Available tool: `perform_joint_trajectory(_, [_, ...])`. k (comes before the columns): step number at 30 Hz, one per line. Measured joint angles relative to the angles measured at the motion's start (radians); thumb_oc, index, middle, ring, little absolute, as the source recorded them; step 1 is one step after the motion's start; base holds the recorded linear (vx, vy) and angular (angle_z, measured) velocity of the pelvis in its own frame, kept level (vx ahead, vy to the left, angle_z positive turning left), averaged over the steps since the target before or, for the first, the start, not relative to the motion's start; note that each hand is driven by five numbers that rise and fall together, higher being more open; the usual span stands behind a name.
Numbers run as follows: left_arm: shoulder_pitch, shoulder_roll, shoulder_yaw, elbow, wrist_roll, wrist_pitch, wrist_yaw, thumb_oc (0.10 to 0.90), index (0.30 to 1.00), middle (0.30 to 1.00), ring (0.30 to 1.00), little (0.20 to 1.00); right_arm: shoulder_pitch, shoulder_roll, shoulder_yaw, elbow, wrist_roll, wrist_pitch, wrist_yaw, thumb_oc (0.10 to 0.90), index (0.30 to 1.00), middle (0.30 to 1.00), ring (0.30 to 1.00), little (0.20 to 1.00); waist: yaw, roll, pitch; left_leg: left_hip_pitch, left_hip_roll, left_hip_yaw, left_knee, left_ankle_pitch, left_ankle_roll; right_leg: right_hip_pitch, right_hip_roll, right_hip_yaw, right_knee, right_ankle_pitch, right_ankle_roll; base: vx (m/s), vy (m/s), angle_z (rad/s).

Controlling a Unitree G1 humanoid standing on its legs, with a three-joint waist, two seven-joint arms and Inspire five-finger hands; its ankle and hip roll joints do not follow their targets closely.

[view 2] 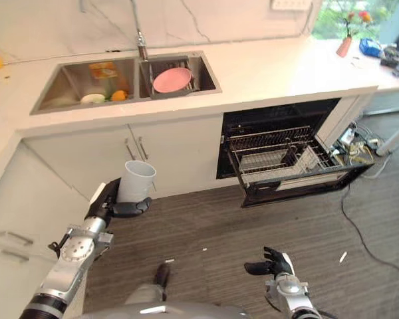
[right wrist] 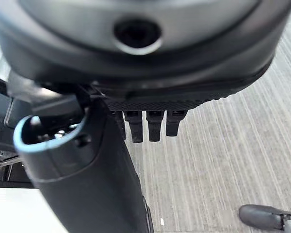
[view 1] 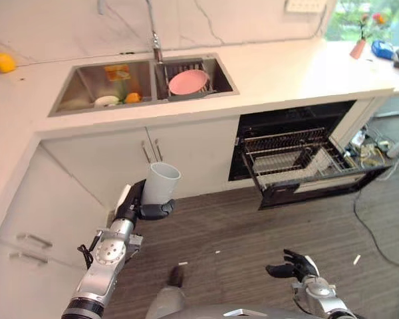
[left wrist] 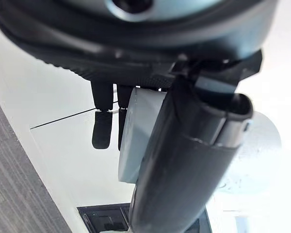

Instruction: Place the dishes in the dishwasher.

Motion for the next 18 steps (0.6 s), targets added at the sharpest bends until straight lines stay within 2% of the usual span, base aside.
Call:
perform_joint_trajectory(1, [0.006, 0.012, 0.011, 0.006, 0.000, 0.002, 0.014, 0.400, 0.300, 0.300, 0.300, 0.300, 0.004, 0.020, 0.006, -0.003, 0.000, -0.001, 0.001, 0.800, 0.900, 0.900, 0.900, 0.900, 0.003, -0.015, 0.007, 0.015, -0.017, 0.038, 0.011, -0.017, 0.009, -0.015, -0.018, -0.029, 0.042, -0.041, 0.011, 0.18, 0.118, -0.80])
perform_joint_trajectory(3, [0.003, 0.024, 0.033, 0.008, -0.001, 0.002, 0.024, 0.400, 0.300, 0.300, 0.300, 0.300, 0.009, 0.040, 0.006, -0.011, -0.003, -0.010, 0.013, 0.800, 0.900, 0.900, 0.900, 0.900, -0.001, -0.032, 0.017, 0.034, -0.032, 0.062, 0.011, -0.027, 0.022, -0.043, 0.004, -0.059, 0.086, -0.081, 0.000, 0.11, 0.089, -0.45])
perform_joint_trajectory(4, [0.000, 0.036, 0.040, 0.010, 0.000, 0.003, 0.032, 0.400, 0.300, 0.300, 0.300, 0.300, 0.003, 0.054, 0.004, -0.009, -0.007, -0.010, 0.014, 0.800, 0.900, 0.900, 0.900, 0.900, 0.017, -0.043, 0.028, 0.051, -0.047, 0.088, 0.012, -0.029, 0.032, -0.060, 0.012, -0.046, 0.092, -0.066, -0.024, 0.13, 0.124, -0.42])
perform_joint_trajectory(5, [-0.003, 0.035, 0.038, 0.010, 0.000, 0.003, 0.033, 0.400, 0.300, 0.300, 0.300, 0.300, 0.006, 0.056, -0.008, -0.010, -0.014, -0.011, 0.013, 0.800, 0.900, 0.900, 0.900, 0.900, 0.014, -0.048, 0.026, 0.064, -0.060, 0.109, 0.010, -0.039, 0.046, -0.057, 0.005, -0.034, 0.077, -0.050, -0.020, 0.20, 0.195, -0.53])
perform_joint_trajectory(7, [-0.006, 0.037, 0.040, 0.010, 0.000, 0.003, 0.033, 0.400, 0.300, 0.300, 0.300, 0.300, 0.008, 0.068, -0.032, -0.009, -0.020, -0.012, 0.014, 0.800, 0.900, 0.900, 0.900, 0.900, 0.025, -0.037, 0.034, 0.090, -0.074, 0.140, 0.004, -0.065, 0.083, -0.031, -0.011, -0.029, 0.022, -0.006, -0.024, 0.23, 0.233, -0.53])
perform_joint_trajectory(8, [-0.007, 0.036, 0.037, 0.010, 0.000, 0.003, 0.032, 0.400, 0.300, 0.300, 0.300, 0.300, 0.007, 0.077, -0.052, -0.008, -0.033, -0.012, 0.014, 0.800, 0.900, 0.900, 0.900, 0.900, 0.024, -0.029, 0.037, 0.126, -0.084, 0.172, -0.035, -0.063, 0.092, -0.022, -0.027, -0.016, 0.010, 0.005, -0.029, 0.24, 0.228, -0.70])
perform_joint_trajectory(11, [-0.012, 0.036, 0.036, 0.009, 0.000, 0.002, 0.031, 0.400, 0.300, 0.300, 0.300, 0.300, 0.004, 0.080, -0.071, -0.019, -0.034, -0.010, 0.014, 0.800, 0.900, 0.900, 0.900, 0.900, 0.023, -0.026, 0.035, 0.155, -0.081, 0.220, -0.055, -0.072, 0.105, -0.024, -0.031, -0.004, 0.011, 0.022, -0.027, 0.11, 0.145, -0.67])
perform_joint_trajectory(12, [-0.018, 0.037, 0.036, 0.009, 0.000, 0.003, 0.029, 0.400, 0.300, 0.300, 0.300, 0.300, 0.005, 0.077, -0.084, -0.053, -0.035, -0.009, 0.012, 0.800, 0.900, 0.900, 0.900, 0.900, 0.020, -0.028, 0.037, 0.171, -0.069, 0.278, -0.060, -0.087, 0.116, -0.050, -0.025, 0.000, 0.031, 0.033, -0.027, 0.06, 0.220, -1.22])
perform_joint_trajectory(13, [-0.023, 0.036, 0.034, 0.008, 0.000, 0.003, 0.028, 0.400, 0.300, 0.300, 0.300, 0.300, -0.001, 0.071, -0.085, -0.062, -0.035, -0.010, 0.011, 0.800, 0.900, 0.900, 0.900, 0.900, 0.019, -0.030, 0.039, 0.173, -0.062, 0.305, -0.059, -0.094, 0.121, -0.071, -0.022, 0.000, 0.058, 0.033, -0.025, 0.02, 0.198, -1.36])
perform_joint_trajectory(14, [-0.034, 0.038, 0.033, 0.007, 0.000, 0.002, 0.026, 0.400, 0.300, 0.300, 0.300, 0.300, -0.024, 0.065, -0.090, -0.071, -0.035, -0.006, 0.010, 0.800, 0.900, 0.900, 0.900, 0.900, 0.020, -0.022, 0.053, 0.172, -0.043, 0.345, -0.055, -0.100, 0.125, -0.124, -0.010, -0.002, 0.128, 0.034, -0.023, -0.02, 0.098, -1.07])
perform_joint_trajectory(16, [-0.065, 0.043, 0.031, 0.007, 0.000, 0.002, 0.022, 0.400, 0.300, 0.300, 0.300, 0.300, -0.045, 0.062, -0.116, -0.125, -0.035, -0.003, 0.000, 0.800, 0.900, 0.900, 0.900, 0.900, 0.008, -0.014, 0.087, 0.171, -0.014, 0.397, -0.041, -0.103, 0.141, -0.212, 0.001, -0.046, 0.263, 0.038, 0.015, 0.00, 0.038, -1.01])
perform_joint_trajectory(17, [-0.090, 0.039, 0.032, 0.008, 0.000, 0.003, 0.023, 0.400, 0.300, 0.300, 0.300, 0.300, -0.053, 0.056, -0.130, -0.183, -0.036, -0.003, -0.010, 0.800, 0.900, 0.900, 0.900, 0.900, -0.002, -0.015, 0.105, 0.170, -0.002, 0.442, -0.036, -0.110, 0.146, -0.289, -0.028, -0.131, 0.372, 0.019, 0.069, 0.04, -0.004, -0.85])
perform_joint_trajectory(18, [-0.098, 0.036, 0.032, 0.008, -0.001, 0.002, 0.021, 0.400, 0.300, 0.300, 0.300, 0.300, -0.051, 0.055, -0.141, -0.211, -0.036, -0.003, -0.011, 0.800, 0.900, 0.900, 0.900, 0.900, -0.014, -0.020, 0.105, 0.173, -0.002, 0.462, -0.031, -0.123, 0.136, -0.311, -0.062, -0.163, 0.369, 0.018, 0.067, 0.15, -0.064, -0.77])
